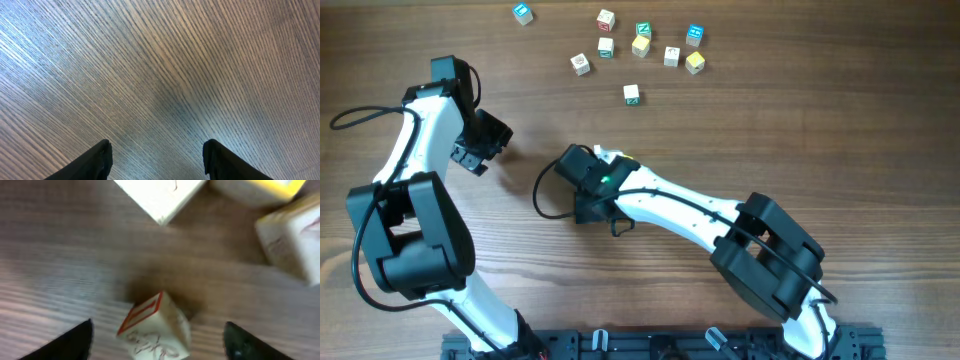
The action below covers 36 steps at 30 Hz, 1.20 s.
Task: Form a circle
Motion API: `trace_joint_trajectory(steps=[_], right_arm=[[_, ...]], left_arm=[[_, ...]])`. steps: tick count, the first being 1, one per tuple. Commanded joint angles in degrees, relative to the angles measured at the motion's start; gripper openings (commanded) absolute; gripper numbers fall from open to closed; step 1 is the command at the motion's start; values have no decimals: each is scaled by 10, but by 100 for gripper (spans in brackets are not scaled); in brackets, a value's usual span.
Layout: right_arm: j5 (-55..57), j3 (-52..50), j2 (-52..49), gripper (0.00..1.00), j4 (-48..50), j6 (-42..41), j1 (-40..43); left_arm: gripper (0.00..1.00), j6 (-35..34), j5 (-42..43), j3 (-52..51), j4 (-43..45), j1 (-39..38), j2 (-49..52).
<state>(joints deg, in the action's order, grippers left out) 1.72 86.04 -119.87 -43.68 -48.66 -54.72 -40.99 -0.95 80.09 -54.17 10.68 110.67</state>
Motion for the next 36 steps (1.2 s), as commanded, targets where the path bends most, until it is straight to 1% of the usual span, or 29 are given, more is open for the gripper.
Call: trace_joint_trajectory(steps=[1, 3, 5, 7, 11, 12, 14, 15, 16, 18, 19, 20, 22, 26, 27, 31, 34, 36], right_arm=[[-82, -2, 15, 100, -1, -47, -4], [-113, -2, 15, 100, -1, -58, -4], [-123, -3, 15, 100, 0, -60, -4], [-118, -3, 12, 100, 5, -59, -4], [-69, -3, 10, 100, 12, -59, -3], [-54, -3, 10, 100, 12, -54, -3], [-49, -3, 10, 99, 12, -9, -3], [-48, -3, 10, 98, 12, 29, -3], [-47, -3, 10, 93, 11, 58, -1], [-47, -3, 10, 87, 10, 103, 7], [-47, -3, 10, 85, 10, 113, 10], [-47, -3, 10, 85, 10, 115, 12], [-47, -3, 10, 80, 10, 114, 14], [-47, -3, 10, 64, 10, 111, 14], [-47, -3, 10, 62, 10, 111, 14], [-47, -3, 10, 50, 10, 112, 14], [-33, -3, 10, 43, 9, 92, 15], [-21, -3, 10, 43, 10, 80, 16]], left_arm=[[61, 3, 3, 8, -1, -1, -12], [61, 3, 3, 8, -1, -1, -12], [61, 3, 3, 8, -1, -1, -12], [61, 3, 3, 8, -1, -1, -12], [61, 3, 3, 8, -1, -1, -12], [61, 3, 3, 8, -1, -1, -12], [61, 3, 3, 8, -1, -1, -12], [61, 3, 3, 8, -1, -1, -12], [61, 3, 3, 8, -1, -1, -12], [61, 3, 3, 8, -1, -1, -12], [61, 3, 3, 8, -1, -1, -12], [61, 3, 3, 8, -1, -1, -12], [61, 3, 3, 8, -1, -1, -12], [61, 3, 3, 8, -1, -1, -12], [61, 3, 3, 8, -1, -1, -12], [61, 3, 3, 8, -1, -1, -12], [61, 3, 3, 8, -1, -1, -12], [61, 3, 3, 8, -1, -1, -12]])
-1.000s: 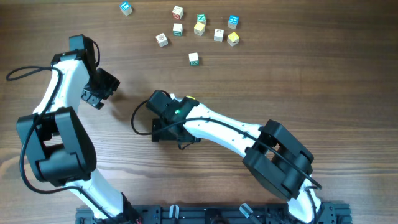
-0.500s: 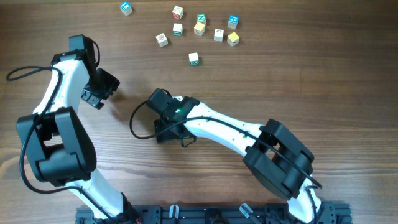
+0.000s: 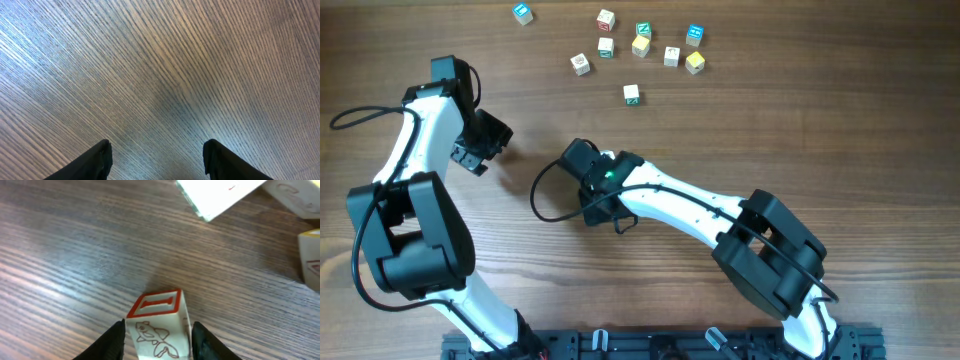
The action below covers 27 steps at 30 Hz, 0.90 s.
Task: Form a circle
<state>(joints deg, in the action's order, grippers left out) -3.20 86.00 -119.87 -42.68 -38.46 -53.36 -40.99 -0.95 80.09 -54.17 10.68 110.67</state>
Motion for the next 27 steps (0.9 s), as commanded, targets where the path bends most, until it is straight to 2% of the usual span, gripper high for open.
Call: trace_joint_trajectory(steps=[1, 6, 12, 13, 15, 17, 20, 21, 23, 24, 25, 27], right_arm=[[31, -2, 10, 43, 0, -22, 3], [54, -2, 10, 40, 1, -40, 3], [3, -2, 10, 48, -7, -42, 2], [4, -2, 10, 47, -9, -44, 2], [4, -2, 10, 40, -9, -49, 2], [4, -2, 10, 40, -9, -50, 2], [4, -2, 10, 47, -8, -50, 2], [4, -2, 10, 55, -8, -51, 2], [4, -2, 10, 66, -8, -50, 2], [4, -2, 10, 76, -7, -50, 2], [4, -2, 10, 100, -7, -50, 2], [4, -2, 10, 100, -7, -50, 2]], left_arm=[[61, 3, 3, 8, -1, -1, -12], [61, 3, 3, 8, -1, -1, -12], [62, 3, 3, 8, -1, -1, -12], [62, 3, 3, 8, -1, -1, -12], [62, 3, 3, 8, -1, -1, -12], [62, 3, 3, 8, -1, -1, -12], [62, 3, 3, 8, -1, -1, -12], [62, 3, 3, 8, -1, -1, -12], [62, 3, 3, 8, -1, -1, -12], [62, 3, 3, 8, -1, -1, -12], [62, 3, 3, 8, -1, -1, -12], [62, 3, 3, 8, -1, -1, -12]])
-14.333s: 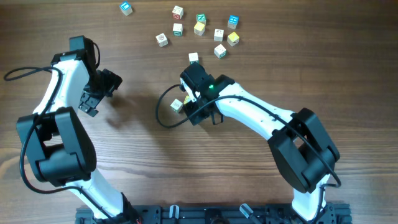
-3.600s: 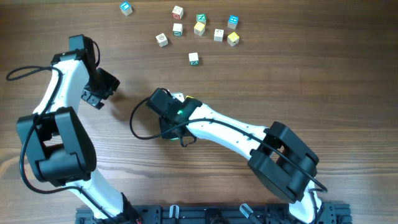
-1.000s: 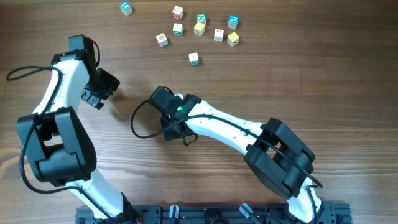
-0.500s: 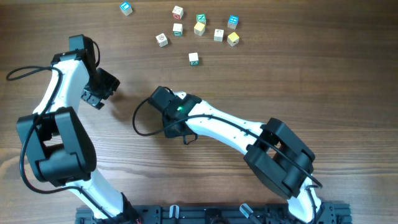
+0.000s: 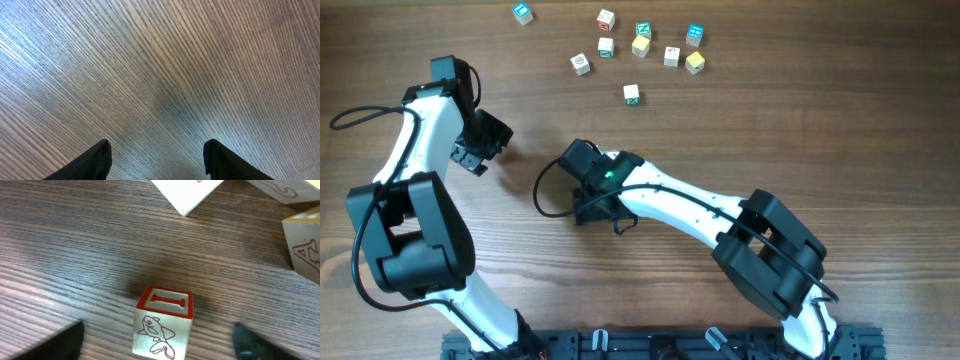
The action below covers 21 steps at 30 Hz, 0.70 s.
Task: Form a circle
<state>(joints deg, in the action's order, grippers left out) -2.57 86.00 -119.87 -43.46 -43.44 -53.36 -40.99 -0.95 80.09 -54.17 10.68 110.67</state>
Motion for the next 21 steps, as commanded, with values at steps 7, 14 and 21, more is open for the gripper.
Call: trace_joint_trajectory(steps=[7, 14, 21], right_arm=[[-2, -2, 10, 43, -3, -20, 2], [44, -2, 10, 34, -2, -78, 2], [88, -2, 10, 33, 17, -78, 2]], left_arm=[[62, 3, 3, 8, -1, -1, -12], [62, 3, 3, 8, -1, -1, -12], [62, 3, 3, 8, -1, -1, -12]])
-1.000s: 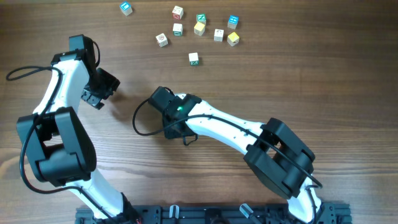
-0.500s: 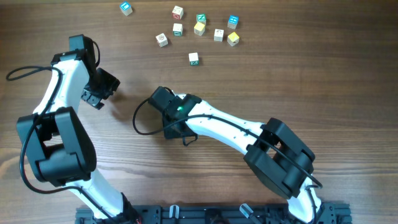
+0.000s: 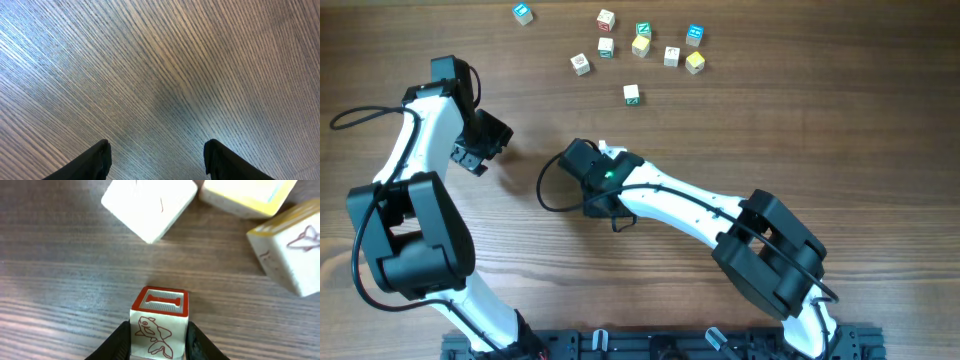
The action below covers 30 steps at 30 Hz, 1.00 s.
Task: Form a circle
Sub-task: 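Hold the fish block in the right gripper next to the arc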
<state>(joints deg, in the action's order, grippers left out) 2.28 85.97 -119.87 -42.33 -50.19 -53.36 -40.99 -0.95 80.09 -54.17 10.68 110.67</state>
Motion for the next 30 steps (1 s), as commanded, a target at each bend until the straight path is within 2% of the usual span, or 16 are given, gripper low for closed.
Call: trace_joint_trajectory(steps=[1, 8, 12, 17, 24, 30], right_arm=[[45, -2, 10, 32, 7, -10, 2], [72, -2, 10, 33, 13, -40, 2], [67, -2, 10, 35, 13, -85, 2], [39, -2, 10, 38, 14, -103, 2], [40, -2, 10, 39, 16, -104, 2], [56, -2, 9, 40, 13, -66, 2]], left_arm=[[62, 3, 3, 8, -1, -1, -12], [62, 3, 3, 8, -1, -1, -12], [63, 3, 3, 8, -1, -1, -12], [62, 3, 3, 8, -1, -1, -12], [62, 3, 3, 8, -1, -1, -12], [62, 3, 3, 8, -1, -1, -12]])
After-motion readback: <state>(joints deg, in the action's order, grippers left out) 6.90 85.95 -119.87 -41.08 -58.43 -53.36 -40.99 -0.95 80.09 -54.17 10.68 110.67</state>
